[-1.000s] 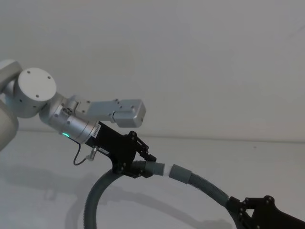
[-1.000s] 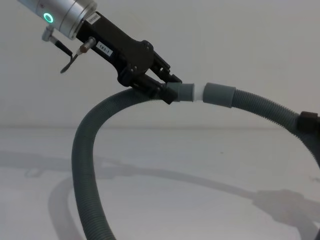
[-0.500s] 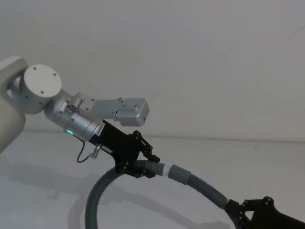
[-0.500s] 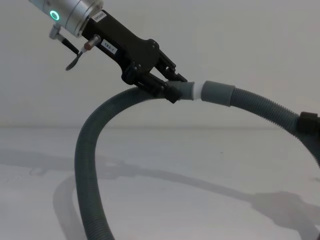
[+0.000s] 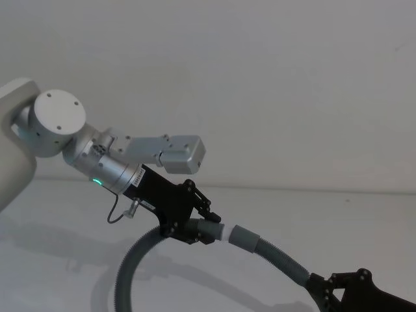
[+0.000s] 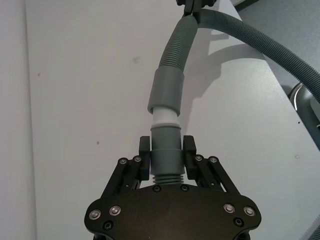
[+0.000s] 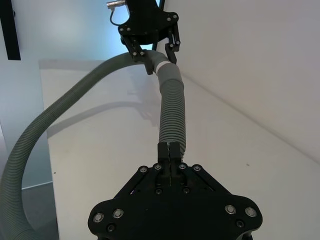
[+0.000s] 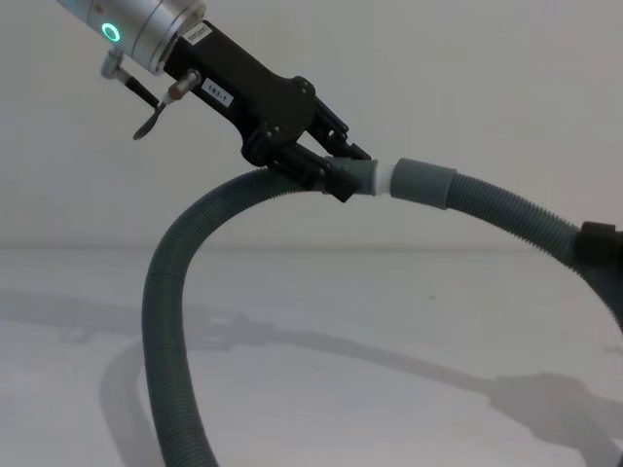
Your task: Use both hands to pick up one end of the pipe from the table, align the ends, and insert them.
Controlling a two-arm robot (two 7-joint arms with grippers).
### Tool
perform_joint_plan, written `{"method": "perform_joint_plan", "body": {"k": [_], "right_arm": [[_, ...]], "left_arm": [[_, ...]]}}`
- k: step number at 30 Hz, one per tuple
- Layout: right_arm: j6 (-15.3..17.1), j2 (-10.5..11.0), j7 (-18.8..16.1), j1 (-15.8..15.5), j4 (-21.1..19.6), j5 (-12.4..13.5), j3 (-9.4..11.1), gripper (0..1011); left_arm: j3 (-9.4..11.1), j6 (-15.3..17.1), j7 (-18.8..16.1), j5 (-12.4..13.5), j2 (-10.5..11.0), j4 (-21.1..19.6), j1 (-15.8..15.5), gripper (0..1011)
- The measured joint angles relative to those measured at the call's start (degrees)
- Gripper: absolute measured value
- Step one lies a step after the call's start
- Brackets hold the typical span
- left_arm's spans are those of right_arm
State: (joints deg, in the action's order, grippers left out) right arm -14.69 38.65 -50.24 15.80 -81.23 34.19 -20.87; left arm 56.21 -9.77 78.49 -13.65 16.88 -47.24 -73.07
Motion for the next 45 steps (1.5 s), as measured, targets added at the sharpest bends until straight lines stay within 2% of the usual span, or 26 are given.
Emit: {"method": "perform_joint_plan", "body": {"k": [14,28,45], "right_arm": [[0.44,0.47,0.9,0.5,0.0,-0.24,-0.7,3],[-2.12,0.58,1.01,1.89,1.55,-3.0,-1.23,3],[-2.52,0.47,1.36,2.48,2.18,-4.15,-1.32,3]], "left_arm": [[0.91,0.51,0.72,-0.69,0.87,-1.93,0.43,360],[1.8,1.53,1.61,-1.24,1.92,-4.09,0.52,360],[2.33,2.55,0.89,-1.42,2.69,-5.16,0.59,360]]}}
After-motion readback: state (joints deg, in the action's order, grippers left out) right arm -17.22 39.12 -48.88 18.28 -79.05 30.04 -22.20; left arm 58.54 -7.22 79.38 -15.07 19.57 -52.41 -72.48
